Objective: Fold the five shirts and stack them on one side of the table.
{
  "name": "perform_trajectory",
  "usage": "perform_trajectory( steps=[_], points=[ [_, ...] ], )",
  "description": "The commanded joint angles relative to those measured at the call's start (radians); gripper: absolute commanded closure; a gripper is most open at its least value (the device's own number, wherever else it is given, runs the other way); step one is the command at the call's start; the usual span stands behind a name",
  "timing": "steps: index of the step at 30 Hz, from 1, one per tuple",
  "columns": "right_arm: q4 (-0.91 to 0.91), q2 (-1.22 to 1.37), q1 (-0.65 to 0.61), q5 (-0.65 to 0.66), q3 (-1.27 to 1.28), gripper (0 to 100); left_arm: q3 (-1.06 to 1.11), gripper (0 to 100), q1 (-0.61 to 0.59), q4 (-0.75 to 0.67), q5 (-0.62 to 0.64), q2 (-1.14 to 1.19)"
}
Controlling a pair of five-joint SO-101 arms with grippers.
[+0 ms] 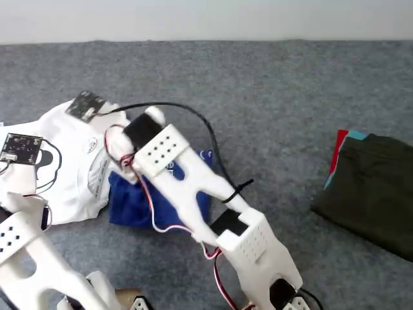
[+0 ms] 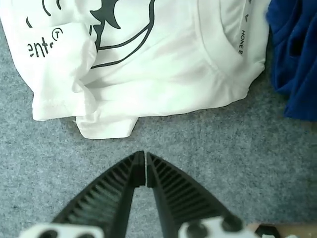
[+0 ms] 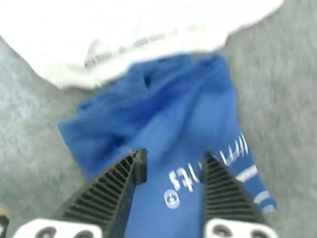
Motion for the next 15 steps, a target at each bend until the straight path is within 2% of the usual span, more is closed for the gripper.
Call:
perform_trajectory(
  steps=[1, 4, 7, 15],
  points=[
    [0.074, -0.015, 0.082, -0.009, -0.046, 99.8, -0.015, 99, 0.006, -0.025, 0.002, -0.02],
    [0.073, -0.012, 0.14, -0.009, -0.006, 98.2, -0.013, 99, 0.006, -0.025, 0.002, -0.02],
    [0.071, -0.007, 0.143, -0.009, 0.034, 98.7, -0.016, 99, 0.006, -0.025, 0.002, -0.02],
    [0.019, 0.062, -0.027, -0.009, 0.097, 98.9, -0.01, 99, -0.002, -0.009, 0.008, -0.021]
  ],
)
